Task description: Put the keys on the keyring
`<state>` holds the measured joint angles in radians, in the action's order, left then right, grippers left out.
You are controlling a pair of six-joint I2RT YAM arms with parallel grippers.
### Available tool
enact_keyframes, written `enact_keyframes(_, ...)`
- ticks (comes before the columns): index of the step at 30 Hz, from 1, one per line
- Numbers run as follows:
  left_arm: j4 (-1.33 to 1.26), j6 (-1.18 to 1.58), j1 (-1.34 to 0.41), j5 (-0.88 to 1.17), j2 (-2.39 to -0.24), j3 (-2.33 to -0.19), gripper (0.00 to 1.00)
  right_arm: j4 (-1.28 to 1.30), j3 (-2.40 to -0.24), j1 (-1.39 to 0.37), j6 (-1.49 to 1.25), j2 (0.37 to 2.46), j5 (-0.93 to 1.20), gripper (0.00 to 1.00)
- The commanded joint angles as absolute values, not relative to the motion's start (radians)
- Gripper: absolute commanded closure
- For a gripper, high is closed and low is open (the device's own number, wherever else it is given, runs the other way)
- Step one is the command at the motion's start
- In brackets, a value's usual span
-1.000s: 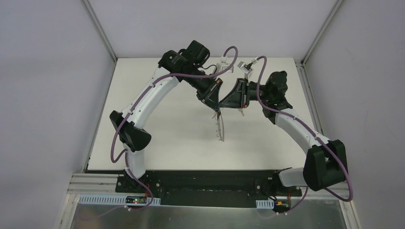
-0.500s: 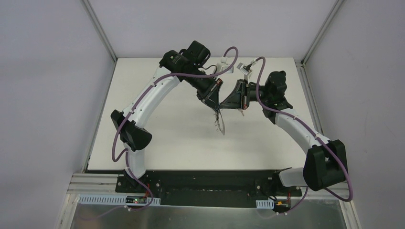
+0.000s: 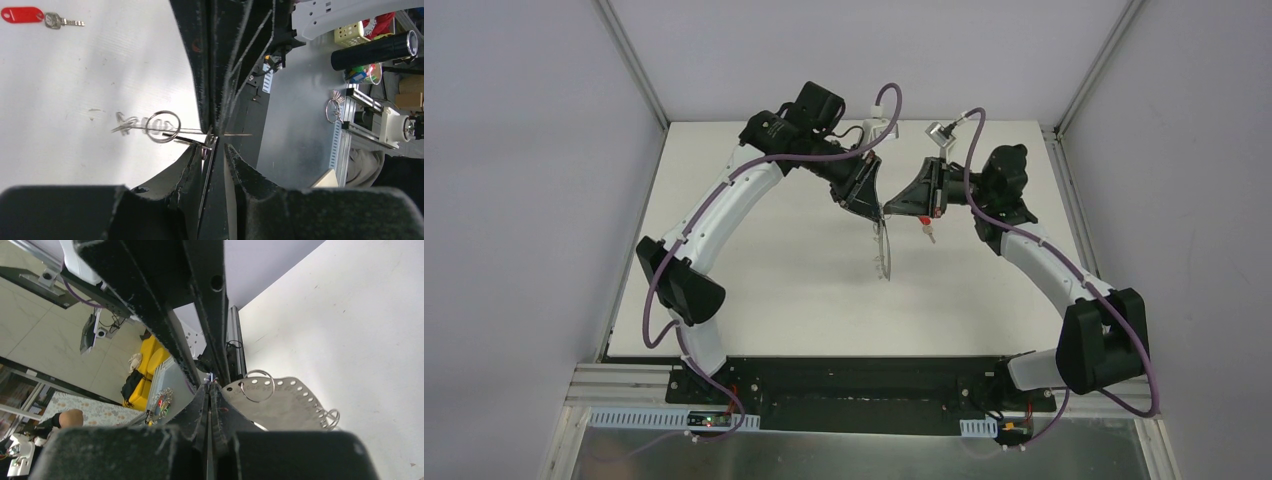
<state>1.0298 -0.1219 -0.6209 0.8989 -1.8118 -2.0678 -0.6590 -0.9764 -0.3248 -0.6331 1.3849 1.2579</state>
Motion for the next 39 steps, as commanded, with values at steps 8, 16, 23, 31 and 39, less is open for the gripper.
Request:
enact_keyframes(8, 0.956, -0.145, -0.621, 0.957, -1.755, -2.036, 0.90, -0.747, -1.023, -0.306, -0.704, 1.385, 1.203, 1.00)
enact_keyframes(16, 0.989, -0.207, -0.623, 0.918, -1.746, -2.028, 0.93, -0.713, -1.031, -0.295, -0.691, 1.390, 1.186, 1.00)
enact_keyframes(23, 0.995, -0.212, -0.630, 0.872, -1.754, -2.038, 0.89, -0.645, -1.037, -0.296, -0.649, 1.394, 1.154, 1.00)
enact_keyframes(31, 1.007, -0.218, -0.633, 0.849, -1.751, -2.035, 0.80, -0.598, -1.034, -0.284, -0.623, 1.391, 1.124, 1.00)
enact_keyframes(39, 0.989, -0.218, -0.648, 0.835, -1.766, -2.048, 0.80, -0.586, -1.035, -0.282, -0.628, 1.396, 1.108, 1.00)
